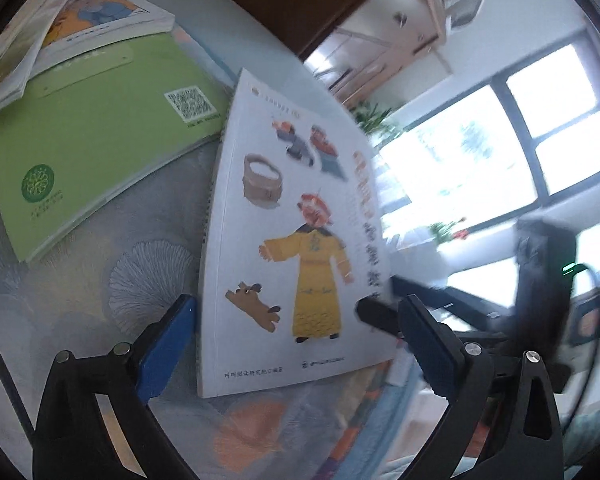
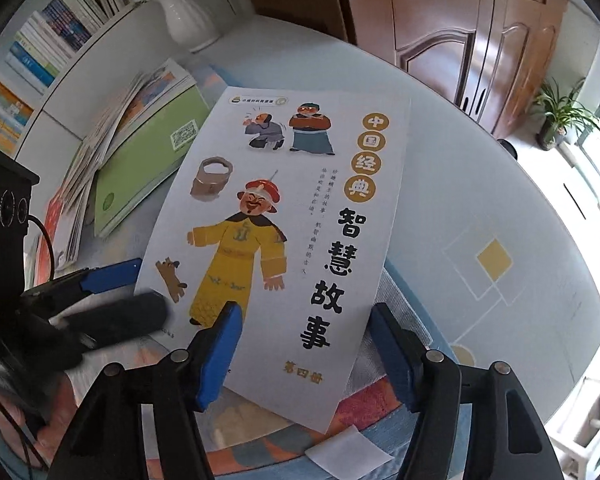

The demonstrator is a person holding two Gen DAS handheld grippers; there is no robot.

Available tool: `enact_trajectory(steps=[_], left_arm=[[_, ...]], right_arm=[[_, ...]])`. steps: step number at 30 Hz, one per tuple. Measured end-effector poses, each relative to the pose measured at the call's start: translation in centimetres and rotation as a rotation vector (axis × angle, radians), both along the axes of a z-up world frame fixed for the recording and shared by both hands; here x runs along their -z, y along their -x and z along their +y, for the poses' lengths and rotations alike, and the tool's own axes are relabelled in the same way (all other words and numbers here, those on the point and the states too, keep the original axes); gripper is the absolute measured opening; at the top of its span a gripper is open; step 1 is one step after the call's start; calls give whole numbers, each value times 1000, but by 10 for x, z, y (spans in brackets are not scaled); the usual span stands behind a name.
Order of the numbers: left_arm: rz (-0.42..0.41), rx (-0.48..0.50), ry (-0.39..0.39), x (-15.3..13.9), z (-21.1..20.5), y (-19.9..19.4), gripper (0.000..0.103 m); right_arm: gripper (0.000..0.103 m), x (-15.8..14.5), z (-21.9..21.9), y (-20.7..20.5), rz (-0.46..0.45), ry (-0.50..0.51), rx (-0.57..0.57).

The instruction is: Organize books

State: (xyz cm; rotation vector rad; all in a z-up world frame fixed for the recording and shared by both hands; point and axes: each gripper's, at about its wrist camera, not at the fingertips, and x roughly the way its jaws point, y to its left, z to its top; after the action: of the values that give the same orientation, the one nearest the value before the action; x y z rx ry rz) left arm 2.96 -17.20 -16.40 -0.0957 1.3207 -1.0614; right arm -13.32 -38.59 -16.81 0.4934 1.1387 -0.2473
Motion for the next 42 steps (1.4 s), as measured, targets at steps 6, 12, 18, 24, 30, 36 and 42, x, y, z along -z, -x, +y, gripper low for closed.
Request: enact_trajectory(steps=[6,12,18,24,30,36,42], left_arm=[[-16,-5,26,-6,-9,-10,94],[-55,-14,-83,-6,-8,-16,93],[45,-73,-40,5,3,-25,101],[155,-149,-51,11,3,-38,102],[84,-82,-189,7,-16,-28,102],[-102,11,-354,10,-41,-2,102],[-139,28,-382,11,-49,3,102]], right_arm=[[64,0,-4,3,-6,-14,-14],[65,1,-4,0,-8,-17,-20],[66,1,-2,0,-3,-12,-31],[71,3,5,-4,7,17,-55],[74,3,5,-5,7,8,-57],[81,4,9,-7,10,16,-66],[82,6,9,-7,4,8,-68]])
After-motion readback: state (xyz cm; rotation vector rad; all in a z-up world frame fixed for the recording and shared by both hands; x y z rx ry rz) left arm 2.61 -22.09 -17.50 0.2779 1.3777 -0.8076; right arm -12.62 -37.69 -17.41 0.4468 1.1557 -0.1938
